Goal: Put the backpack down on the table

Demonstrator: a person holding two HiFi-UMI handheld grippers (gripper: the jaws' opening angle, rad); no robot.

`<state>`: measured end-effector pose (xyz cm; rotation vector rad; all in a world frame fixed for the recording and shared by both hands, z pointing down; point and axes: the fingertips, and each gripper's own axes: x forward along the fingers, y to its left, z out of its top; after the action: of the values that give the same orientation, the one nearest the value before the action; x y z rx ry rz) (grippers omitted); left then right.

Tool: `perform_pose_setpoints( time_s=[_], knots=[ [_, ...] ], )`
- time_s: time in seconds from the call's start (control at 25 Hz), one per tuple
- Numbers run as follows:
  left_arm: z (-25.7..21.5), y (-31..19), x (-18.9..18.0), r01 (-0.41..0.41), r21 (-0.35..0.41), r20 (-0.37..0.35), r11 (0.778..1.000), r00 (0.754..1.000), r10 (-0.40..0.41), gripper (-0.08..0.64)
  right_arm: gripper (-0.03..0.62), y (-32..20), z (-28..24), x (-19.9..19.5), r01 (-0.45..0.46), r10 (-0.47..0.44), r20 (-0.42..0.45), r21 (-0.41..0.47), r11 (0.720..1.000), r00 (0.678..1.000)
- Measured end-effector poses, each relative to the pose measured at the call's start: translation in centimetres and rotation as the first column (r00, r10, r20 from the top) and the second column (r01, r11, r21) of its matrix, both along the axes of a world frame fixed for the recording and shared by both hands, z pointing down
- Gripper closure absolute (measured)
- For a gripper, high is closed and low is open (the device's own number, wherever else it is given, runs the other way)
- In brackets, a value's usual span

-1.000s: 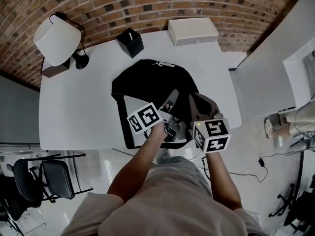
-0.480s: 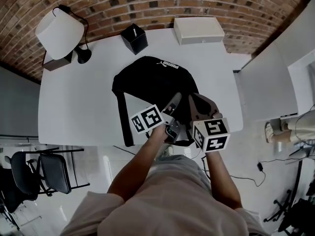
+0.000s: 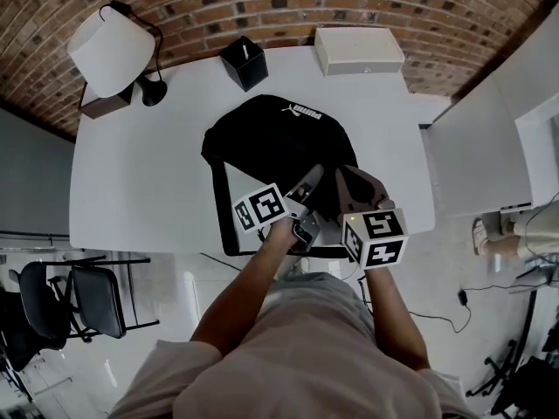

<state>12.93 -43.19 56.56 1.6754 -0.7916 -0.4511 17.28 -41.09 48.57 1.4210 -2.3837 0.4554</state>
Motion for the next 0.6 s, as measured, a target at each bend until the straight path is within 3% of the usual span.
perform_pose_setpoints(
  time_s=[0.24,0.6],
  knots=[
    [0.4,0.5,-0.3,-0.005,-0.007,-0.062,1.000,0.998,0.005,0.357,0.591,0.3,0.2,-0.1,-0.007,0.007,-0.003,-0.005,1.000,1.000],
    [0.6,1.5,-1.1,-0.017,-0.008,-0.075,1.000,0.997,0.017,0.348,0.591,0.9,0.3,-1.1,-0.013,0.013,-0.004,-0.006,1.000,1.000]
  ],
)
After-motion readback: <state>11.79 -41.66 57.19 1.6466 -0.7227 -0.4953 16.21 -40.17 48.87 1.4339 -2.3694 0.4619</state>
